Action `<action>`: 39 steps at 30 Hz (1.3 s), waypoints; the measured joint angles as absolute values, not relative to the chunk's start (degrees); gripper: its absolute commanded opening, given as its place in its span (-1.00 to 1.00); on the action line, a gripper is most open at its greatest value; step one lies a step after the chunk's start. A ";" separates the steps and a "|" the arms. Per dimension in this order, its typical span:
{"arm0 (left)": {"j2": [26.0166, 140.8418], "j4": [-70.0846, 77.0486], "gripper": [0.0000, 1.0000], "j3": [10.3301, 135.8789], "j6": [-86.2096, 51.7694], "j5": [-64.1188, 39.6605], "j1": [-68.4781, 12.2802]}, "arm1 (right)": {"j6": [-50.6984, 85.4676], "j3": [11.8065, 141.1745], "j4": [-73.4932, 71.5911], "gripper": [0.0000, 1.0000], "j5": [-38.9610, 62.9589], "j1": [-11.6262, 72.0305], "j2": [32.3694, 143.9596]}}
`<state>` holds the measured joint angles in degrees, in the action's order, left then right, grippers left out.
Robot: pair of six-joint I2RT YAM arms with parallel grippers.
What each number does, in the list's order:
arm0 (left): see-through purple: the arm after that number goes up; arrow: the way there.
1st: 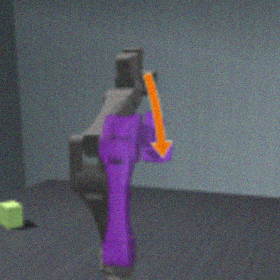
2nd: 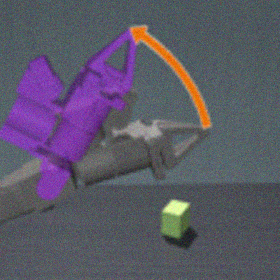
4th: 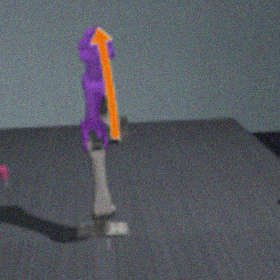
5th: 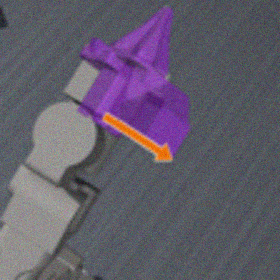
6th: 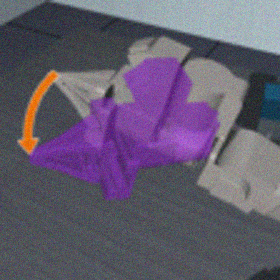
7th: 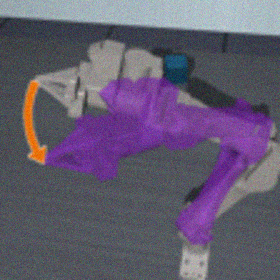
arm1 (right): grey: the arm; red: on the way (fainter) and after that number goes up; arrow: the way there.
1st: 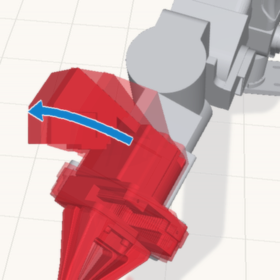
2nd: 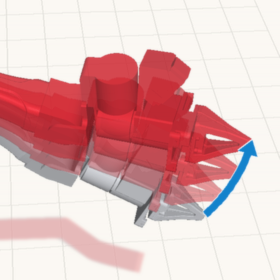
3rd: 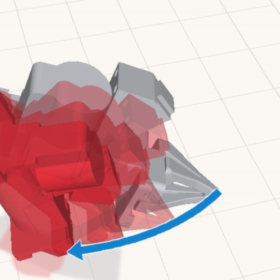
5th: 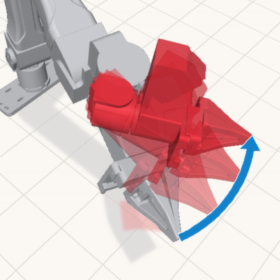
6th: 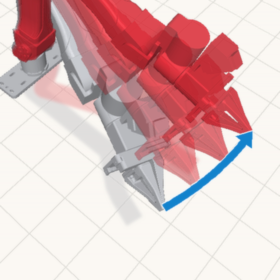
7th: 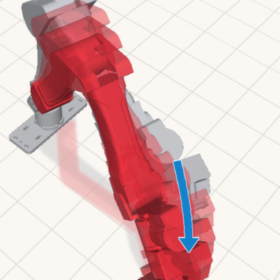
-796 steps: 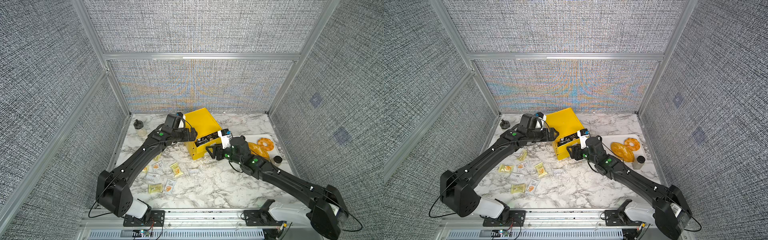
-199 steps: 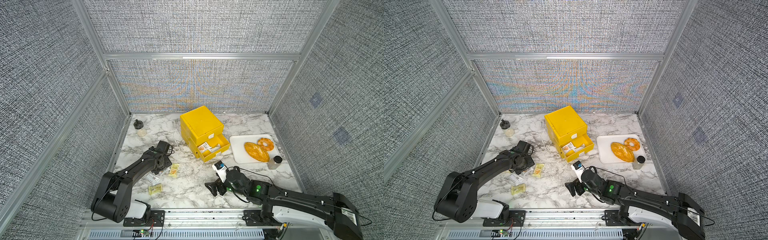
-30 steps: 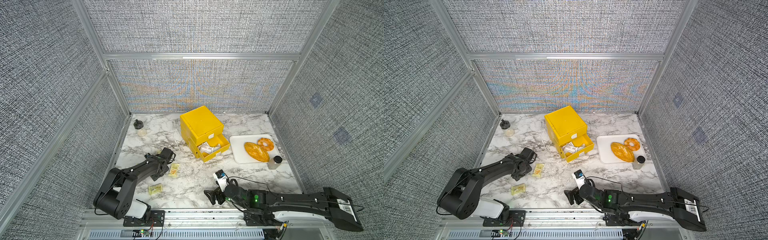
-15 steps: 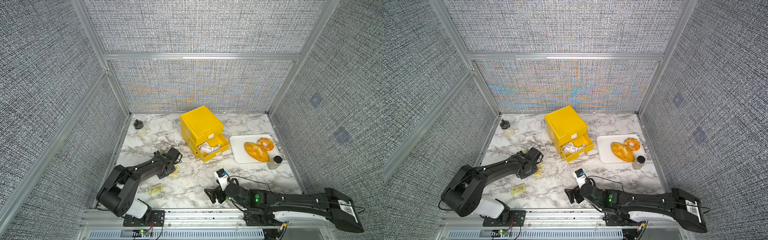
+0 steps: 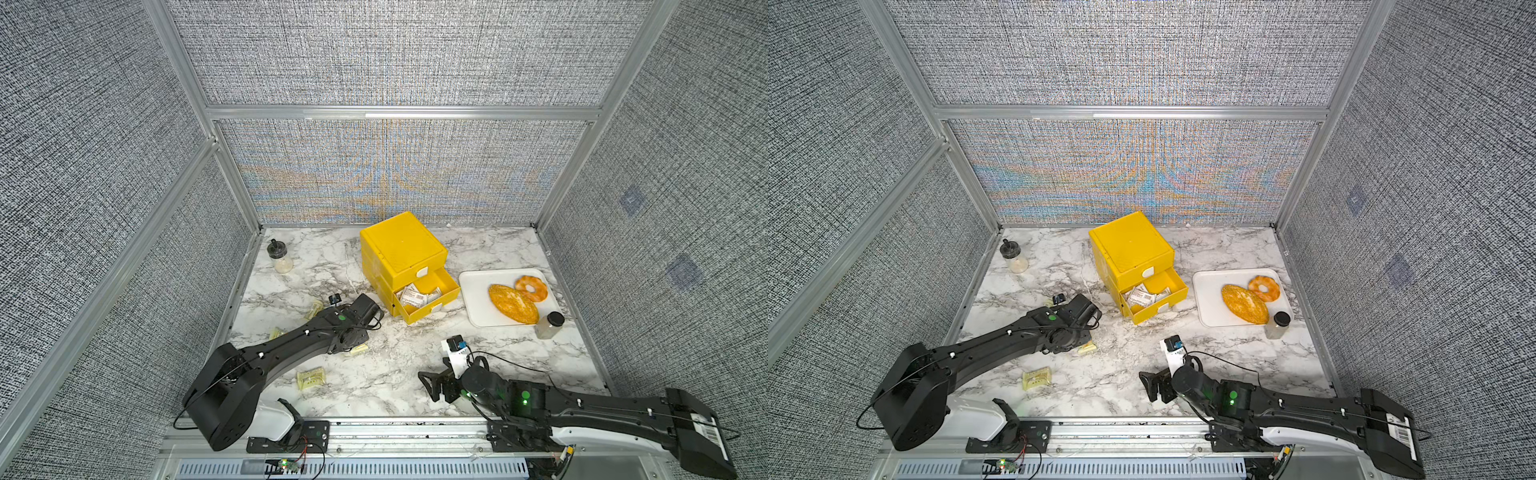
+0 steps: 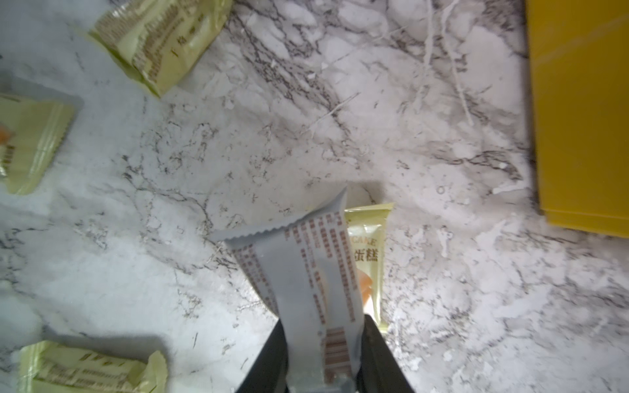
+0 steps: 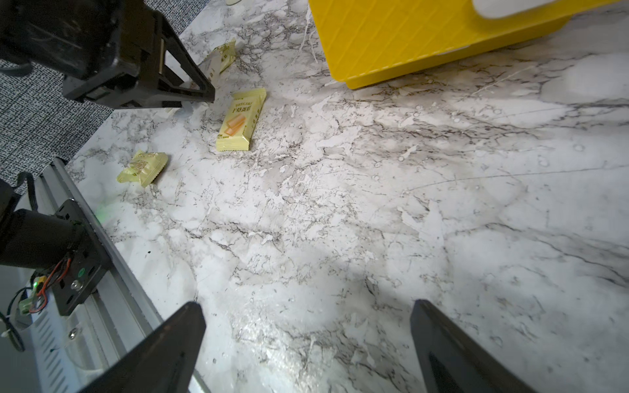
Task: Place the cookies into the drawer by color
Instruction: Pick up the cookie at the center of the board, then place the cookie in the drawer.
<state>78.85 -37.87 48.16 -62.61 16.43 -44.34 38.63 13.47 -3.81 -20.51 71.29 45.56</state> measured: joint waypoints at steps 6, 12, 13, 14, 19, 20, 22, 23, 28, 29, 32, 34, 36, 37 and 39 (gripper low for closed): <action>73.58 -39.57 -0.33 49.45 -62.61 17.74 -47.22 | 39.86 11.46 -3.14 0.98 -20.49 69.73 41.01; 69.95 -41.32 -0.33 49.52 -63.02 19.07 -48.25 | 40.42 9.37 -2.76 0.98 -20.34 68.93 35.75; 69.49 -41.36 -0.33 49.25 -63.02 19.35 -48.27 | 40.77 9.08 -2.70 0.98 -20.34 68.60 35.09; 69.14 -41.52 -0.32 48.95 -63.05 19.49 -48.27 | 40.77 8.95 -2.68 0.98 -20.25 68.47 34.68; 68.60 -41.69 -0.32 47.42 -63.09 20.08 -48.29 | 41.19 8.69 -2.68 0.98 -19.44 67.42 33.30; 68.64 -41.74 -0.32 47.42 -63.09 20.08 -48.31 | 41.19 8.64 -2.68 0.98 -19.38 67.26 33.19; 68.97 -41.71 -0.32 47.83 -63.02 19.90 -48.34 | 41.23 8.38 -2.68 0.98 -19.16 67.05 33.06; 69.32 -41.74 -0.32 48.42 -62.92 19.62 -48.38 | 41.25 8.29 -2.68 0.98 -19.09 66.96 33.04; 72.62 -41.69 -0.32 54.65 -60.86 19.42 -52.90 | 41.74 8.16 -2.66 0.98 -19.03 66.06 33.08; 73.38 -41.78 -0.32 56.21 -60.40 19.70 -54.37 | 41.87 8.16 -2.66 0.98 -19.03 65.87 33.10; 76.44 -42.54 -0.32 62.06 -59.40 21.28 -59.27 | 42.26 8.03 -2.63 0.98 -19.03 65.08 33.10; 79.50 -43.40 -0.32 67.05 -58.17 22.87 -62.70 | 42.28 7.90 -2.59 0.98 -19.00 64.51 33.10; 82.35 -44.23 -0.32 71.44 -56.73 24.45 -65.23 | 42.39 7.75 -2.55 0.98 -18.94 64.10 33.08; 83.79 -44.47 -0.32 73.47 -55.70 25.12 -66.30 | 42.72 7.73 -2.33 0.98 -18.61 64.01 32.99; 86.83 -45.32 -0.32 77.36 -53.54 26.44 -67.55 | 42.70 7.68 -2.00 0.98 -18.13 63.68 32.67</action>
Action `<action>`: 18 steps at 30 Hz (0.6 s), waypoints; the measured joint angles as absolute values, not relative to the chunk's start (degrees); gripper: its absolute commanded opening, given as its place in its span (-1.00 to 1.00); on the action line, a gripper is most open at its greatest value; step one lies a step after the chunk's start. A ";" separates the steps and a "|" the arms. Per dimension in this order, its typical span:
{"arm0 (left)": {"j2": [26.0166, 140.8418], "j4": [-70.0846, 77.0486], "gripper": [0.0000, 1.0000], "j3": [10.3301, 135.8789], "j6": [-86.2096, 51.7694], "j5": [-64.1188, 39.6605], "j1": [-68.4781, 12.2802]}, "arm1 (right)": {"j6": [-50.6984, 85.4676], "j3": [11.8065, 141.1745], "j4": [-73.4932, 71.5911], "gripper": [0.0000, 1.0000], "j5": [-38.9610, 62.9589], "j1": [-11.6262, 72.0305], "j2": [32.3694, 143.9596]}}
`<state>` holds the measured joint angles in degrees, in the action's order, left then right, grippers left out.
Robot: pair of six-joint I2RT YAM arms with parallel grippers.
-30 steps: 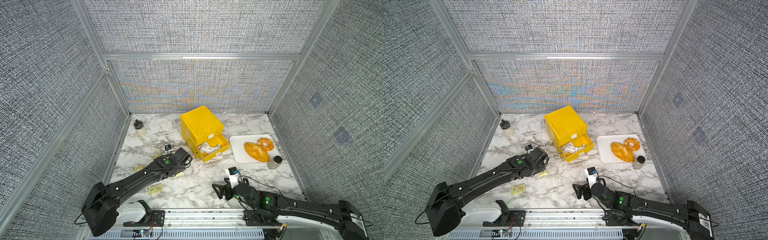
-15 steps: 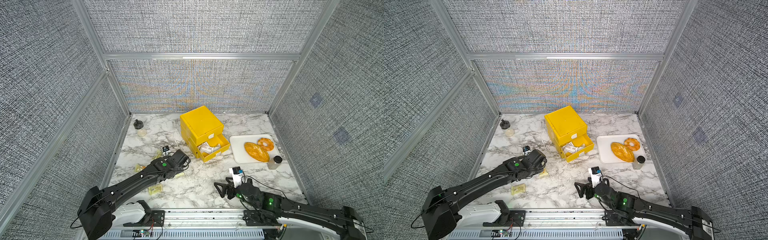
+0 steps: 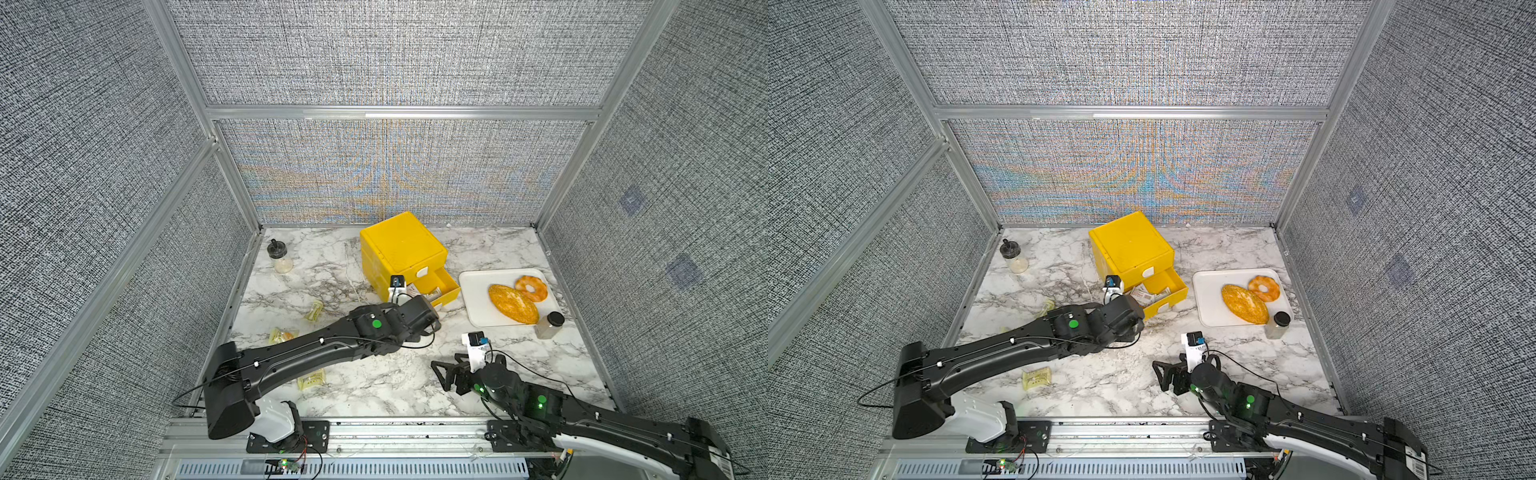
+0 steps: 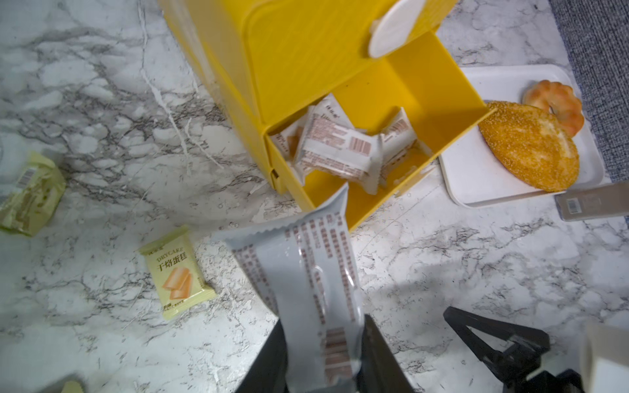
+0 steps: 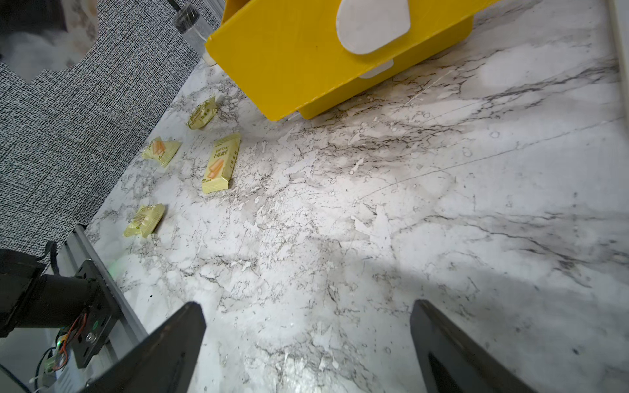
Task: Place the cookies into the drawer by color
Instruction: Place the cookie in the drawer.
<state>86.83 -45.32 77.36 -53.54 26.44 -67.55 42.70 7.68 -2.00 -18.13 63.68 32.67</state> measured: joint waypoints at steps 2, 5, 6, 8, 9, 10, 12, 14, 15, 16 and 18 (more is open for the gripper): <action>89.97 -46.04 -0.32 81.08 -51.31 27.40 -67.79 | 42.70 7.57 -1.74 0.98 -17.78 63.37 32.38; 94.28 -46.92 -0.30 86.24 -47.59 29.17 -67.85 | 42.70 7.53 -1.41 0.98 -17.56 63.05 31.90; 95.70 -47.31 -0.30 88.07 -46.28 29.74 -67.90 | 42.70 7.53 -1.37 0.98 -17.56 62.98 31.66; 98.45 -48.03 -0.29 91.57 -43.66 30.55 -67.96 | 42.70 7.53 -1.13 0.98 -17.56 62.78 31.27; 99.92 -48.36 -0.28 93.34 -42.41 31.18 -67.96 | 42.72 7.53 -0.84 0.98 -17.54 62.65 31.09; 101.47 -48.56 -0.28 95.20 -41.19 31.83 -67.96 | 42.72 7.53 -0.58 0.98 -17.52 62.61 30.83; 104.29 -48.80 -0.23 98.50 -38.87 33.15 -67.92 | 42.72 7.53 -0.30 0.98 -17.45 62.41 30.57; 106.69 -49.41 -0.17 101.49 -36.88 34.06 -67.59 | 42.72 7.53 -0.14 0.98 -17.08 62.24 30.30; 107.92 -49.71 -0.11 103.04 -35.92 34.37 -67.33 | 42.72 7.53 -0.10 0.98 -17.08 62.17 30.17; 109.25 -50.11 0.01 104.79 -35.00 34.50 -66.92 | 42.72 7.53 0.03 0.98 -17.06 62.00 30.04; 111.33 -51.37 0.12 107.83 -33.69 34.57 -66.13 | 42.72 7.53 0.23 0.98 -16.49 61.89 29.95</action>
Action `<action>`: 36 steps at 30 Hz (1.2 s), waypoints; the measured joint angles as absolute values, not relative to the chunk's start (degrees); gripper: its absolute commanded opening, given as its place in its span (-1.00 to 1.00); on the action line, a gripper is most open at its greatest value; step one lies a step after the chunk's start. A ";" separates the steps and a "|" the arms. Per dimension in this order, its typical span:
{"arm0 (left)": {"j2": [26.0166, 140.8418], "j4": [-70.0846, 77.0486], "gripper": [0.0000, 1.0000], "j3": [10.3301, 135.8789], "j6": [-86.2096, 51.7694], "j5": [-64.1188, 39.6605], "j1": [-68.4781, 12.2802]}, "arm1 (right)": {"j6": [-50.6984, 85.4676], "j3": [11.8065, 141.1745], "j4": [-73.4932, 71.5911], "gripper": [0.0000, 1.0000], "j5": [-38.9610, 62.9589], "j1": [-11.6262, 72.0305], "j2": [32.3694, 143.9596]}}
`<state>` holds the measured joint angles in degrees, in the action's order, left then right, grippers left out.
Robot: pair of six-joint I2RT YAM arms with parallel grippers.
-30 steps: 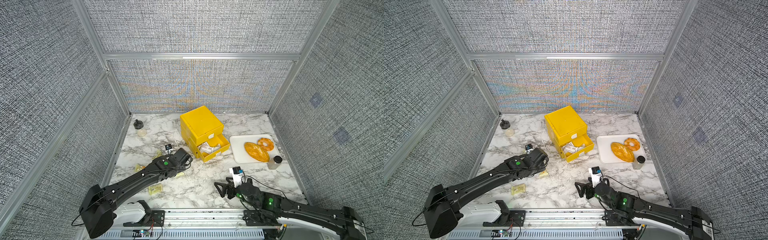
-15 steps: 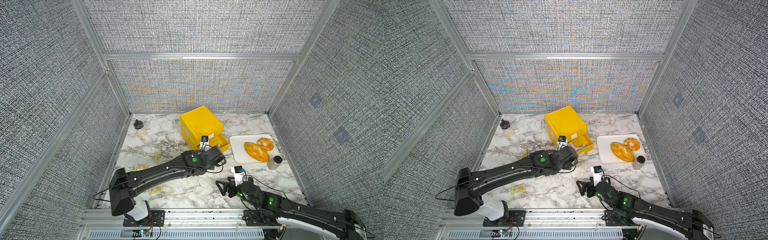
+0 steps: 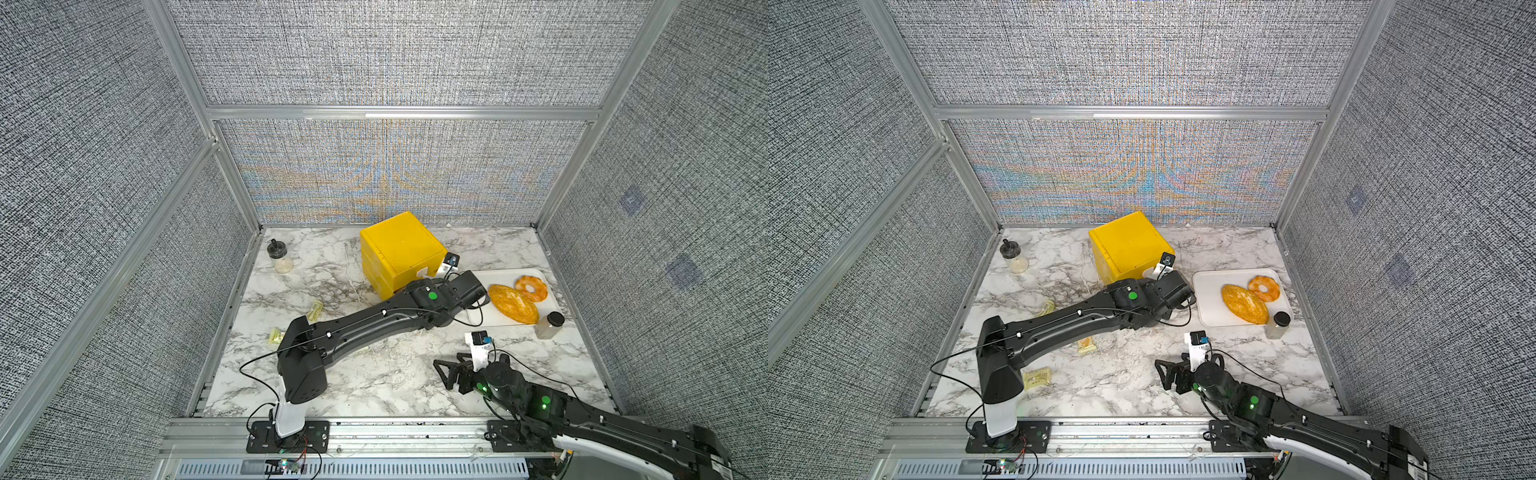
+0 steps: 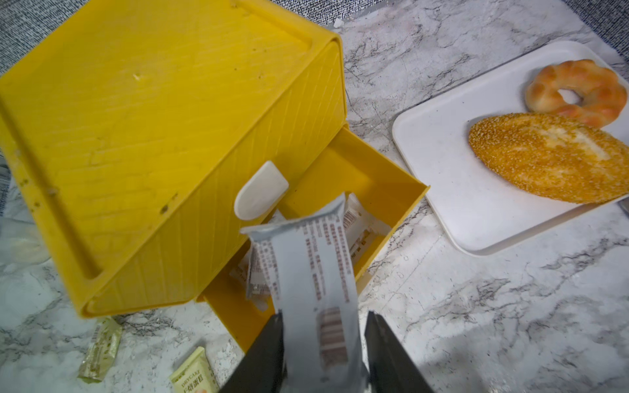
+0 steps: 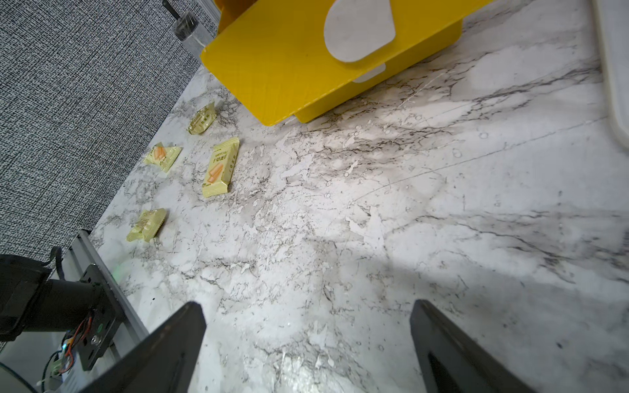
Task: Place the cookies into the drawer by color
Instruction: Place the cookie in the drawer, then close the drawer in the storage box.
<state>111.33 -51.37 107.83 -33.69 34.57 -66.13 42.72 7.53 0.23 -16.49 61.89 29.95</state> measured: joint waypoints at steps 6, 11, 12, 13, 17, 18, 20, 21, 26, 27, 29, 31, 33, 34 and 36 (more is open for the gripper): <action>113.67 -54.61 0.57 114.78 -30.65 34.33 -64.18 | 42.72 7.53 0.67 0.98 -16.03 61.56 29.58; 112.36 -57.01 0.84 115.98 -29.78 32.73 -64.01 | 42.72 7.53 1.02 0.98 -15.92 61.41 28.97; 111.31 -57.23 0.91 115.79 -29.63 32.21 -63.99 | 42.70 7.53 1.04 0.98 -15.73 61.30 28.95; 110.26 -57.52 0.97 115.66 -29.39 31.66 -63.90 | 42.70 7.53 1.06 0.99 -15.44 61.14 28.99; 106.37 -58.63 0.98 115.48 -29.34 29.54 -62.30 | 42.68 8.08 1.19 0.98 -15.33 60.77 29.67; 105.56 -58.81 0.99 115.46 -29.34 28.62 -61.43 | 42.63 8.29 1.21 0.98 -15.14 60.75 29.93; 104.20 -59.22 0.98 115.24 -29.30 26.44 -59.48 | 42.30 8.86 1.52 0.98 -15.05 60.45 30.65; 103.46 -59.46 0.99 115.09 -29.15 25.04 -58.24 | 41.98 9.23 1.58 0.98 -14.98 60.23 31.09; 101.80 -60.42 0.99 114.67 -28.86 17.17 -51.64 | 40.75 12.03 2.70 0.98 -14.94 58.00 33.98; 101.80 -60.73 0.98 114.67 -28.64 16.08 -50.43 | 40.42 12.71 2.83 0.98 -14.92 57.39 34.65; 101.84 -61.39 0.99 114.69 -27.77 13.98 -48.58 | 39.59 14.11 3.07 0.98 -14.50 55.90 36.25; 102.13 -61.32 0.99 114.69 -27.00 11.68 -46.65 | 38.52 15.42 3.14 0.98 -14.11 54.06 38.11; 102.98 -61.30 0.99 114.72 -26.48 9.08 -44.14 | 37.39 16.69 3.05 0.98 -12.99 51.77 40.45; 103.42 -61.08 0.99 114.52 -26.22 8.10 -42.94 | 37.04 17.26 2.83 0.98 -12.56 50.85 41.71; 103.90 -60.23 0.98 113.12 -25.89 5.61 -40.56 | 35.83 18.61 2.26 0.97 -10.90 48.49 44.80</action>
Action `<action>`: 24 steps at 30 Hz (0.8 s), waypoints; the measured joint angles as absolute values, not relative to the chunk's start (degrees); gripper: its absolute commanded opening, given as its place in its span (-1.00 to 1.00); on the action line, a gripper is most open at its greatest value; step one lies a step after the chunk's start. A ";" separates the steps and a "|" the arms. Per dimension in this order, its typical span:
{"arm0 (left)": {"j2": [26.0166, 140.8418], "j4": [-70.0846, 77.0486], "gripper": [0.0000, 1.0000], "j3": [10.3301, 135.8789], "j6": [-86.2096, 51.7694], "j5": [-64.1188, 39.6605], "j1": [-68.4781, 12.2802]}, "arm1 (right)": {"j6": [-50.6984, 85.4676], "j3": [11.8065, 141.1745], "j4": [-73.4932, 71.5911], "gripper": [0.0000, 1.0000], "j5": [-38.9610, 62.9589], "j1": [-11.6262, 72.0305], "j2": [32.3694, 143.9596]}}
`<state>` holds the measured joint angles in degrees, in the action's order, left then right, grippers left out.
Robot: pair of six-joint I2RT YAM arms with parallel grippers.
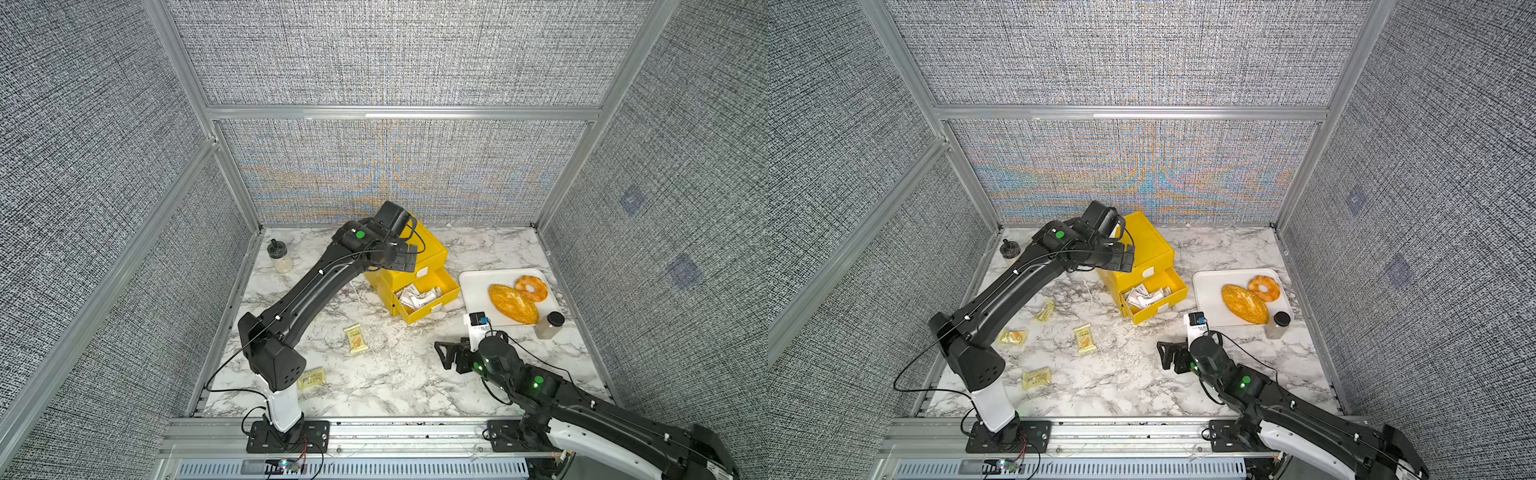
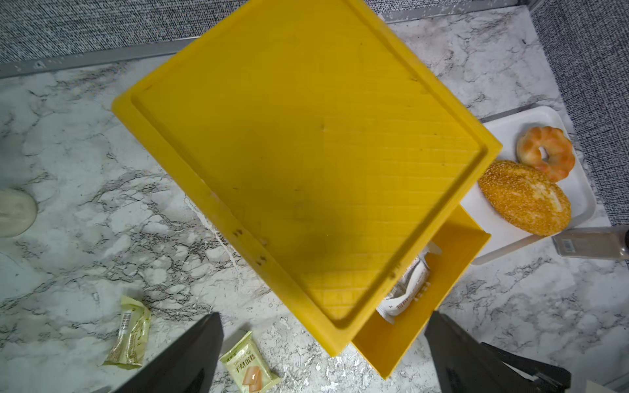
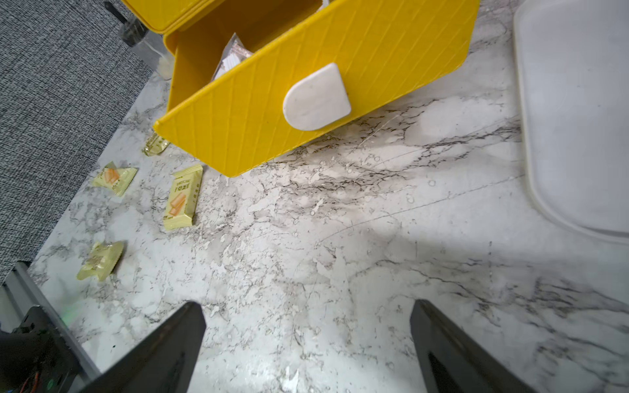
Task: Place the cookies into the drawer by color
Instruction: Close the drawer in the storage box.
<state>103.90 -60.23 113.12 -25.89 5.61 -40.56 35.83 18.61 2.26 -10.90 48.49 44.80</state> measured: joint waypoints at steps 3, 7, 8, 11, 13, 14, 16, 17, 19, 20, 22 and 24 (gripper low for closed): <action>104.05 -58.43 0.98 109.95 -25.87 0.03 -37.43 | 34.63 20.32 1.52 0.91 -8.49 45.32 48.38; 104.77 -57.69 0.98 108.97 -25.71 -5.63 -34.46 | 33.17 22.20 0.03 0.82 -5.26 41.32 52.49; 104.90 -57.41 0.98 108.92 -25.69 -6.85 -33.98 | 32.95 22.63 -0.40 0.79 -4.49 40.27 53.54; 105.49 -56.97 0.98 108.84 -25.32 -10.52 -33.06 | 32.12 24.05 -1.74 0.74 -1.78 37.26 56.62; 105.78 -56.88 0.99 108.16 -24.67 -12.69 -31.75 | 31.48 24.82 -2.35 0.72 -0.47 35.86 58.33; 105.78 -56.71 0.98 107.48 -24.40 -13.17 -30.94 | 31.22 25.26 -2.63 0.70 0.36 34.98 59.37; 105.78 -56.16 0.97 105.69 -24.25 -15.29 -29.34 | 30.79 25.96 -3.49 0.64 1.54 33.69 61.19; 105.78 -55.35 0.96 104.81 -24.25 -17.23 -28.67 | 30.65 26.48 -3.84 0.60 2.02 32.95 62.26; 105.78 -54.46 0.95 104.14 -24.10 -18.90 -28.25 | 30.17 27.68 -4.49 0.49 3.36 31.73 64.36; 105.80 -53.98 0.94 103.92 -23.77 -19.68 -28.18 | 29.87 28.64 -4.67 0.44 3.79 30.96 65.67; 105.84 -53.30 0.94 103.39 -23.18 -20.58 -28.05 | 29.63 30.61 -5.13 0.37 4.95 29.78 68.34; 105.84 -52.51 0.93 102.78 -22.59 -21.19 -27.92 | 29.43 32.34 -5.80 0.32 5.69 28.99 70.78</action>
